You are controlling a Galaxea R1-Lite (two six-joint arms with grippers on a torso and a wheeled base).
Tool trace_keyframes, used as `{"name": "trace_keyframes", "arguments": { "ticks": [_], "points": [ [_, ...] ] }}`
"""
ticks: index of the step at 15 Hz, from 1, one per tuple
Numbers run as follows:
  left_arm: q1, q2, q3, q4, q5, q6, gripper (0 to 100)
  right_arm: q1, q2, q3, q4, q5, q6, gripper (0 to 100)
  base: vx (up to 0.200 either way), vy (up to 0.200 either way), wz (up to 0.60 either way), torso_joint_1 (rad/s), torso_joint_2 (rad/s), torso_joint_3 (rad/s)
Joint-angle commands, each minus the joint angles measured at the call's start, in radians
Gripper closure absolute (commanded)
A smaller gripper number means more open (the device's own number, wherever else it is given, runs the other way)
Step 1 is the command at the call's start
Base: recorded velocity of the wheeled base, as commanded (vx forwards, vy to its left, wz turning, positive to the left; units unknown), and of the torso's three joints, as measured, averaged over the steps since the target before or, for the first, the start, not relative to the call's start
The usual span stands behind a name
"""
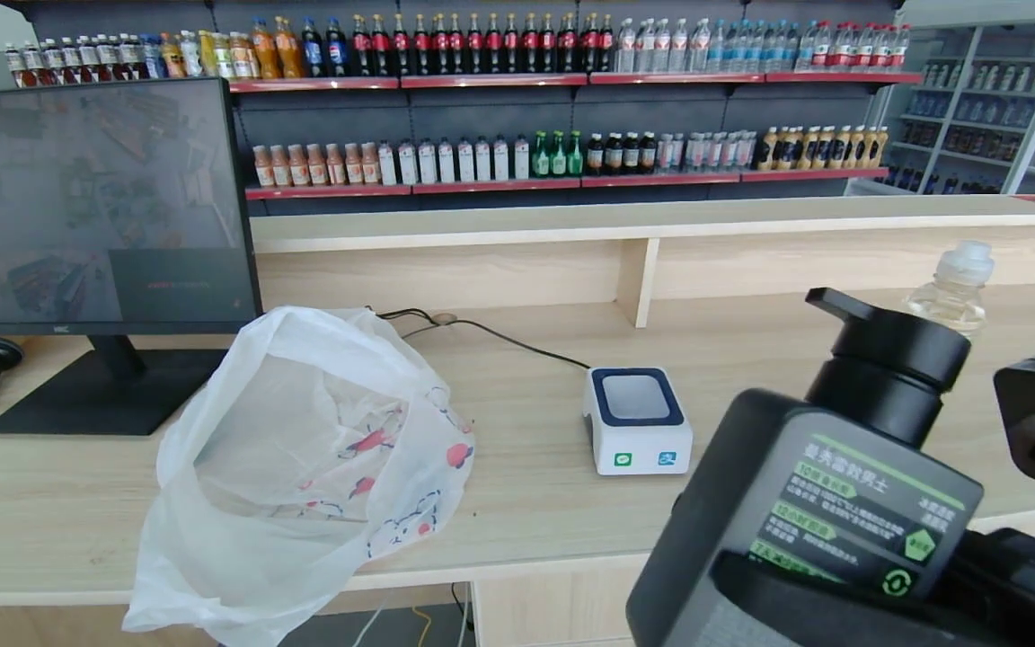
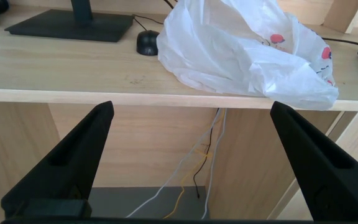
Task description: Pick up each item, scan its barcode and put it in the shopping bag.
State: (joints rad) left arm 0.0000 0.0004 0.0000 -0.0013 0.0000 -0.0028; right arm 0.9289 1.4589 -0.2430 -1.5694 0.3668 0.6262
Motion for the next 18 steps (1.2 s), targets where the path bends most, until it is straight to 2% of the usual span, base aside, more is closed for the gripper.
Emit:
{"name": "trace_keyframes", "arguments": {
  "ticks": [1, 5, 8, 10, 18],
  "points": [
    [0.000, 0.000, 0.000, 0.000, 0.000, 0.000, 0, 0.002, 0.086, -0.098, -0.001, 0.004, 0.041, 100, 0.000, 0.000, 0.00, 0.000, 0.00, 0.000],
    [0.000, 0.000, 0.000, 0.000, 0.000, 0.000, 0, -0.009, 0.136, -0.216, -0.001, 0.006, 0.089, 100, 0.000, 0.000, 0.00, 0.000, 0.00, 0.000],
    [0.000, 0.000, 0.000, 0.000, 0.000, 0.000, 0, -0.010, 0.204, -0.404, -0.001, 0.009, 0.136, 100, 0.000, 0.000, 0.00, 0.000, 0.00, 0.000],
    [0.000, 0.000, 0.000, 0.000, 0.000, 0.000, 0, -0.070, 0.258, -0.510, -0.001, 0.014, 0.158, 100, 0.000, 0.000, 0.00, 0.000, 0.00, 0.000],
    [0.000, 0.000, 0.000, 0.000, 0.000, 0.000, 0, -0.084, 0.241, -0.501, -0.001, 0.030, 0.127, 100, 0.000, 0.000, 0.00, 0.000, 0.00, 0.000]
  ]
}}
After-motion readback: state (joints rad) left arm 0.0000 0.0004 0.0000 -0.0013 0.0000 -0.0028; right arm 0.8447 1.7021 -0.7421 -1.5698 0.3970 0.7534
